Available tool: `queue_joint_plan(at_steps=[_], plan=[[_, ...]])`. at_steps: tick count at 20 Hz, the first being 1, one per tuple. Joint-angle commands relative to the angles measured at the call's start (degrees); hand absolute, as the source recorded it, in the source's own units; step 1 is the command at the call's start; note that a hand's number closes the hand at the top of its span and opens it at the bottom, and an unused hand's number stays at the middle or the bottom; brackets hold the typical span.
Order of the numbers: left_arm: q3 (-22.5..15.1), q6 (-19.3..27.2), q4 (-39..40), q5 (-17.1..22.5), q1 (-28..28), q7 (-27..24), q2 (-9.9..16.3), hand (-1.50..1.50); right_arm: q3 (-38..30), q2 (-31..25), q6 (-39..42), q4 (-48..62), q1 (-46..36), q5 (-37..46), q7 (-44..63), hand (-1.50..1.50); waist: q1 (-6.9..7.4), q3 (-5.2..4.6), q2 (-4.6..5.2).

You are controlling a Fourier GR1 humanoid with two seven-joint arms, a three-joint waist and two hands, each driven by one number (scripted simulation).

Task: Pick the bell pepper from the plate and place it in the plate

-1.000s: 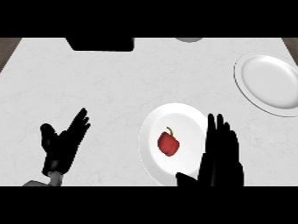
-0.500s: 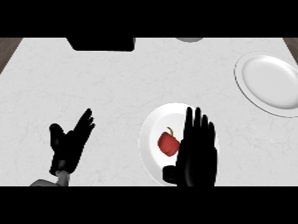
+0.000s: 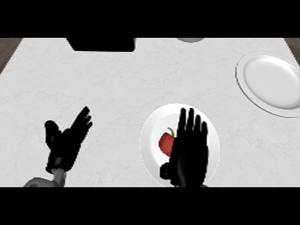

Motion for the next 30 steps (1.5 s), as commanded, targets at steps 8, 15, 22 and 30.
queue_joint_plan(at_steps=[8,15,22,30], plan=[[0.61,-0.27,-1.64,-0.52,0.33,1.64,-0.16,0.0,-4.4,0.93,-0.85,6.37,-2.66,-1.46,10.87,-1.5,-0.26,0.03,-0.08],[2.31,-1.48,-1.08,-0.32,1.11,0.33,0.26,0.0,-2.3,0.93,-4.4,9.92,-1.75,-4.38,10.86,-1.5,-0.3,0.02,-0.07],[1.66,-2.28,-0.14,-1.91,1.66,-0.26,-0.81,0.0,0.75,0.93,-4.47,22.57,-9.95,-8.87,9.47,1.5,0.37,0.02,0.11],[1.41,-1.92,-3.42,-2.79,3.36,1.2,-1.6,0.0,0.35,0.92,-6.45,21.23,-7.41,1.83,7.42,1.5,-0.51,0.01,-0.13]])
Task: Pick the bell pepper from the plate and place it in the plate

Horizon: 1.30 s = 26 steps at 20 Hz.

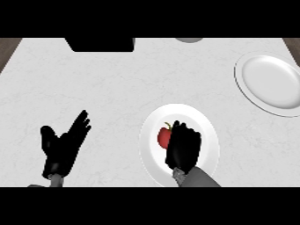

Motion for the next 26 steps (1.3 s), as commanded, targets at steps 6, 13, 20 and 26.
queue_joint_plan(at_steps=[6,13,20,26], plan=[[0.27,0.46,-0.63,-0.4,-0.81,0.26,-0.12,0.0,-27.34,-5.13,-5.12,6.88,-15.35,2.29,9.84,1.5,-0.06,0.3,1.67],[-0.37,-0.39,-0.37,-0.94,-1.41,-0.88,-0.09,0.0,-41.13,-15.24,-6.53,13.47,-25.66,9.57,11.29,1.5,3.52,-0.17,3.31],[-1.8,-1.73,-0.85,-1.03,-2.96,-0.32,-0.46,0.0,-51.12,-21.52,-11.83,16.98,-31.74,19.09,14.69,1.5,5.83,0.03,4.22],[-2.66,-1.8,-0.99,-1.69,-3.2,-0.51,-0.74,0.0,-58.15,-23.75,-17.45,17.85,-32.66,27.47,16.57,1.5,7.05,0.27,4.36]])
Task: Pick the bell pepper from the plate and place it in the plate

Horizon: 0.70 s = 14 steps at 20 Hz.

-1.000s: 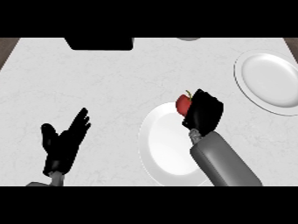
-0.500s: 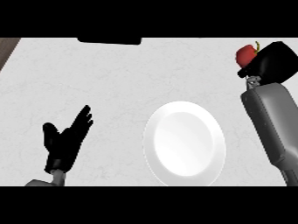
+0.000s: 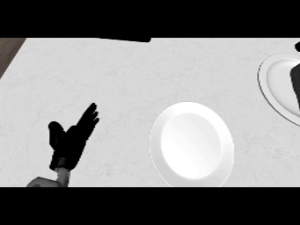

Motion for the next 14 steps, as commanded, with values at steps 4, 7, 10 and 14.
queue_joint_plan(at_steps=[4,7,10,14], plan=[[0.68,-0.48,-0.17,0.5,-1.14,0.65,0.45,0.0,-8.06,-1.29,-10.46,1.34,0.0,11.25,15.75,1.5,0.64,0.14,0.11],[0.29,-0.27,0.25,0.28,-1.33,0.72,-0.1,0.0,-11.96,-0.86,-12.57,1.64,2.23,15.7,15.76,1.5,-0.34,0.17,-0.12],[0.28,0.62,0.68,-0.18,-1.31,0.69,-0.59,0.0,-16.15,-1.56,-13.17,1.15,3.32,20.62,15.77,1.5,-0.87,0.14,-0.53],[0.57,0.14,0.73,0.32,-0.35,0.84,-0.21,0.0,-22.1,0.25,-17.14,0.03,6.52,24.97,15.77,1.5,-1.37,0.25,-1.13]])
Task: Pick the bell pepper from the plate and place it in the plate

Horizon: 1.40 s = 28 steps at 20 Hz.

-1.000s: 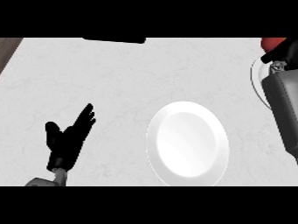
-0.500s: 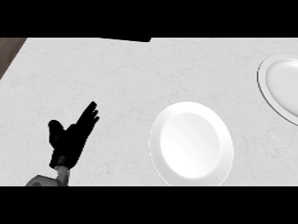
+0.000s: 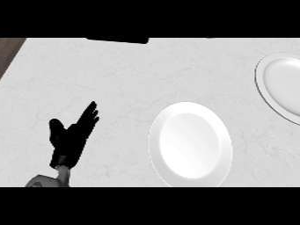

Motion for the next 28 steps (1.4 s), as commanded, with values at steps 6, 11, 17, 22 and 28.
queue_joint_plan(at_steps=[6,11,17,22,28], plan=[[0.75,-0.18,1.62,0.18,0.92,-0.6,0.12,0.0,-12.36,5.54,-12.5,-1.7,4.76,9.87,15.2,1.5,-1.27,0.01,-1.05],[1.15,-0.1,0.68,0.9,0.81,0.13,-0.24,0.0,-17.76,7.34,-18.55,-2.07,7.75,13.36,15.17,1.5,-1.84,0.03,-1.46],[3.04,-0.61,1.32,1.61,-0.65,1.97,1.48,0.0,-31.48,11.85,-18.88,6.39,6.45,-1.3,9.04,-1.5,-2.79,0.22,-1.71],[1.87,-0.78,1.72,0.31,0.42,-0.34,0.61,0.0,-33.43,9.82,-30.12,12.57,4.03,-5.63,0.74,-1.5,-2.26,0.09,-1.93],[0.94,0.32,2.04,-0.24,0.4,-0.38,-1.36,0.0,-33.15,11.27,-47.4,10.7,4.72,-5.61,-6.17,-1.5,-2.36,0.04,-1.93]])
